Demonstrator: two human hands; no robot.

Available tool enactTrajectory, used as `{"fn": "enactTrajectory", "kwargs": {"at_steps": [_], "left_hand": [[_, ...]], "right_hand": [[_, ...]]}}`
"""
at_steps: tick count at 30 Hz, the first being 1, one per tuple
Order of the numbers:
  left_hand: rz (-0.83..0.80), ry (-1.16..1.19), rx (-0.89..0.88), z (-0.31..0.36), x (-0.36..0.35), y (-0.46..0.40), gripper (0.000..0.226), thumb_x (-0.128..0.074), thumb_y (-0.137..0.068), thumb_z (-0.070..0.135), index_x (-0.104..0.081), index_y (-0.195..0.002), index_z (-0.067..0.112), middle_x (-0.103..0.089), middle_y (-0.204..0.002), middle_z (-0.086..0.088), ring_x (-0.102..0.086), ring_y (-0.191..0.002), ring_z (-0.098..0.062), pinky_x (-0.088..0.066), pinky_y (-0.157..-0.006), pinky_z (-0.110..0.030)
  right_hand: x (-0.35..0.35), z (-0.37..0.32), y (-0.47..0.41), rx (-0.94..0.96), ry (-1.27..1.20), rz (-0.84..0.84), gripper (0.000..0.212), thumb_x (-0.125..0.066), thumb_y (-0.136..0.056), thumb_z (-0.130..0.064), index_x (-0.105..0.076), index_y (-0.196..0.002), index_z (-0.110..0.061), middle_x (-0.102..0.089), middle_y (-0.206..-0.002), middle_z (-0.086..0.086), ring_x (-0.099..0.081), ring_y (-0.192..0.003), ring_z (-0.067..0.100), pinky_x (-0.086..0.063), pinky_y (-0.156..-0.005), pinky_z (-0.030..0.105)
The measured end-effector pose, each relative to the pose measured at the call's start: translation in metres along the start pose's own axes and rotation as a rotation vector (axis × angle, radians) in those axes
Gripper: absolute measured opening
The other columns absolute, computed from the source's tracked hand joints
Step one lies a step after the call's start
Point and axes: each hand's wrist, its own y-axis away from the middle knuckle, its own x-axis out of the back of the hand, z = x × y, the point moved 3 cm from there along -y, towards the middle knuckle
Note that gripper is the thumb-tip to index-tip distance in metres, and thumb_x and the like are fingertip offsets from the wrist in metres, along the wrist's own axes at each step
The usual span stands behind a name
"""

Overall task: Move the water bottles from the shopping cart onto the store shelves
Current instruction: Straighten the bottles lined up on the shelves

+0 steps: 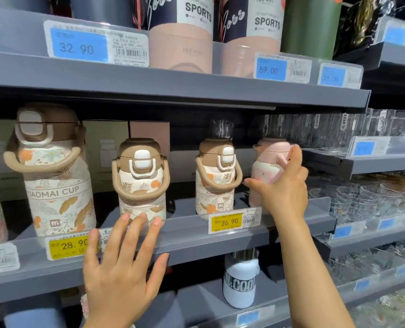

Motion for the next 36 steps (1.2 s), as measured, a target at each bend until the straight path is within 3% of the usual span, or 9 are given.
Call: {"fn": "enactTrajectory", "kwargs": {"at_steps": [4, 7, 12, 15, 18, 23, 26, 33, 36], "left_hand": [[0.001, -0.006, -0.012, -0.001, -0.001, 0.001, 0.053, -0.045, -0.091, 0.042, -0.047, -0.138, 0.017, -0.061, -0.129, -0.014, -0.046, -0.126, -0.031, -0.030, -0.104, -0.059], [0.004, -0.009, -0.013, 0.000, -0.001, 0.000, 0.053, -0.046, -0.091, 0.042, -0.048, -0.137, 0.016, -0.061, -0.128, -0.015, -0.047, -0.125, -0.032, -0.030, -0.103, -0.060], [0.006, -0.020, -0.018, -0.001, -0.002, 0.000, 0.055, -0.046, -0.091, 0.042, -0.046, -0.139, 0.016, -0.058, -0.131, -0.014, -0.047, -0.125, -0.032, -0.030, -0.102, -0.061], [0.024, -0.032, -0.024, 0.000, -0.003, 0.001, 0.055, -0.046, -0.090, 0.042, -0.047, -0.138, 0.016, -0.053, -0.133, -0.012, -0.047, -0.125, -0.032, -0.030, -0.103, -0.061], [0.032, -0.040, -0.026, 0.001, -0.004, 0.000, 0.055, -0.046, -0.090, 0.042, -0.047, -0.138, 0.016, -0.051, -0.134, -0.012, -0.046, -0.125, -0.032, -0.030, -0.103, -0.060], [0.018, -0.027, -0.033, 0.001, -0.003, 0.000, 0.054, -0.046, -0.089, 0.041, -0.047, -0.137, 0.016, -0.058, -0.130, -0.015, -0.047, -0.124, -0.033, -0.029, -0.104, -0.060], [0.013, -0.025, -0.032, 0.001, -0.004, 0.000, 0.054, -0.047, -0.088, 0.042, -0.048, -0.136, 0.016, -0.061, -0.128, -0.016, -0.047, -0.124, -0.033, -0.030, -0.102, -0.061], [0.018, -0.042, -0.035, 0.000, -0.005, 0.001, 0.055, -0.046, -0.090, 0.041, -0.047, -0.138, 0.015, -0.058, -0.129, -0.015, -0.047, -0.124, -0.033, -0.029, -0.104, -0.060], [0.022, -0.031, -0.024, 0.001, -0.006, 0.001, 0.054, -0.047, -0.089, 0.040, -0.050, -0.136, 0.014, -0.060, -0.126, -0.017, -0.048, -0.122, -0.034, -0.030, -0.102, -0.061]], "right_hand": [[0.016, 0.018, -0.017, 0.084, -0.185, -0.217, 0.117, -0.089, -0.061, -0.029, -0.012, -0.148, -0.033, -0.045, -0.143, -0.002, -0.048, -0.124, 0.019, -0.042, -0.097, 0.038], [0.027, 0.025, -0.026, 0.148, -0.278, -0.453, 0.103, -0.088, -0.065, -0.020, -0.020, -0.138, -0.045, -0.052, -0.124, -0.024, -0.061, -0.099, -0.004, -0.053, -0.077, 0.021], [0.035, 0.031, -0.032, 0.105, -0.317, -0.593, 0.103, -0.086, -0.066, -0.016, -0.020, -0.140, -0.044, -0.052, -0.129, -0.018, -0.060, -0.108, 0.003, -0.055, -0.080, 0.024], [0.038, 0.030, -0.023, 0.081, -0.185, -0.409, 0.119, -0.085, -0.062, -0.045, -0.005, -0.151, -0.037, -0.033, -0.152, -0.005, -0.036, -0.137, 0.017, -0.038, -0.106, 0.041], [0.026, 0.009, -0.003, 0.037, -0.043, -0.128, 0.124, -0.078, -0.062, -0.061, 0.000, -0.152, -0.028, -0.029, -0.150, 0.009, -0.033, -0.135, 0.031, -0.037, -0.102, 0.051], [0.009, 0.002, 0.000, 0.019, 0.007, -0.023, 0.121, -0.084, -0.066, -0.044, -0.002, -0.152, -0.023, -0.029, -0.142, 0.015, -0.046, -0.121, 0.040, -0.044, -0.092, 0.048], [0.014, 0.006, 0.000, 0.037, 0.070, 0.015, 0.118, -0.085, -0.062, -0.049, -0.011, -0.150, -0.023, -0.035, -0.137, 0.014, -0.048, -0.118, 0.040, -0.046, -0.091, 0.052], [0.025, 0.015, 0.014, 0.158, -0.053, 0.077, 0.074, -0.076, -0.077, -0.038, -0.040, -0.137, -0.017, -0.036, -0.131, 0.009, -0.050, -0.112, 0.032, -0.044, -0.092, 0.043], [0.022, 0.011, 0.020, 0.167, 0.003, 0.176, 0.078, -0.079, -0.074, -0.036, -0.041, -0.137, -0.011, -0.043, -0.126, 0.015, -0.049, -0.106, 0.037, -0.042, -0.088, 0.043]]}}
